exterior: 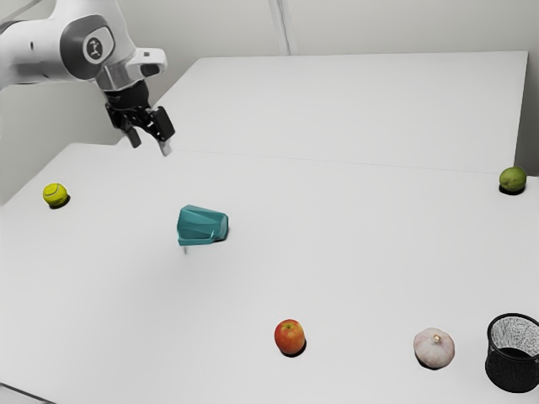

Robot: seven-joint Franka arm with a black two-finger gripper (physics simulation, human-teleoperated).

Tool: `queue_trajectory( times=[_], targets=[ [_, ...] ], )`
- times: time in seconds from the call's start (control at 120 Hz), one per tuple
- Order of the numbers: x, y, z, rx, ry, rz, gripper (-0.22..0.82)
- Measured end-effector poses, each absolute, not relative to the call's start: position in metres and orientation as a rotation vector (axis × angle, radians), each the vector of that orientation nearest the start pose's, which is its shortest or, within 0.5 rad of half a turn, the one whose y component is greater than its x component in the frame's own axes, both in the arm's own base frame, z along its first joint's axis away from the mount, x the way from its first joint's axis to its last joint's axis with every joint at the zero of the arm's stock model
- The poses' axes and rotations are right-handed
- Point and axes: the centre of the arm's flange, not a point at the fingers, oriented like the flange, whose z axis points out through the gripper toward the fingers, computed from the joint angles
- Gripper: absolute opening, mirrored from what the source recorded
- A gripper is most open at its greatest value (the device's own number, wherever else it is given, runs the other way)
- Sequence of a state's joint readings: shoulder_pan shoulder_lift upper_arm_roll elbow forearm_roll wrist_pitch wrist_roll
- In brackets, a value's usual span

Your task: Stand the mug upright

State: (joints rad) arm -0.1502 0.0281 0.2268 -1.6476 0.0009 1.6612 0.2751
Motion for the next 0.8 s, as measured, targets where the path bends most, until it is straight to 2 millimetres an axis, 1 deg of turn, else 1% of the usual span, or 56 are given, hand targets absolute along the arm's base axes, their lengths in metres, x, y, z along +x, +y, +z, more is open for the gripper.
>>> queue_trajectory(
  times=[0.158,0.208,0.25,0.317,0.367,0.45,0.55,0.608,0.667,0.742,0.8],
  targets=[
    [0.566,0.041,0.573,-3.172,0.332,0.036,0.6],
    [0.569,0.043,0.563,-3.224,0.315,0.054,0.6],
    [0.571,0.048,0.552,-3.271,0.286,0.073,0.6],
    [0.573,0.068,0.528,-3.343,0.202,0.116,0.6],
    [0.57,0.091,0.509,-3.41,0.112,0.145,0.6],
    [0.568,0.134,0.469,-3.526,-0.048,0.187,0.6],
    [0.568,0.169,0.428,-3.62,-0.135,0.211,0.6],
    [0.569,0.183,0.408,-3.667,-0.145,0.205,0.6],
    [0.569,0.192,0.392,-3.704,-0.121,0.186,0.6],
    [0.571,0.2,0.372,-3.747,-0.07,0.16,0.6],
    [0.573,0.203,0.361,-3.777,-0.025,0.123,0.6]
  ],
)
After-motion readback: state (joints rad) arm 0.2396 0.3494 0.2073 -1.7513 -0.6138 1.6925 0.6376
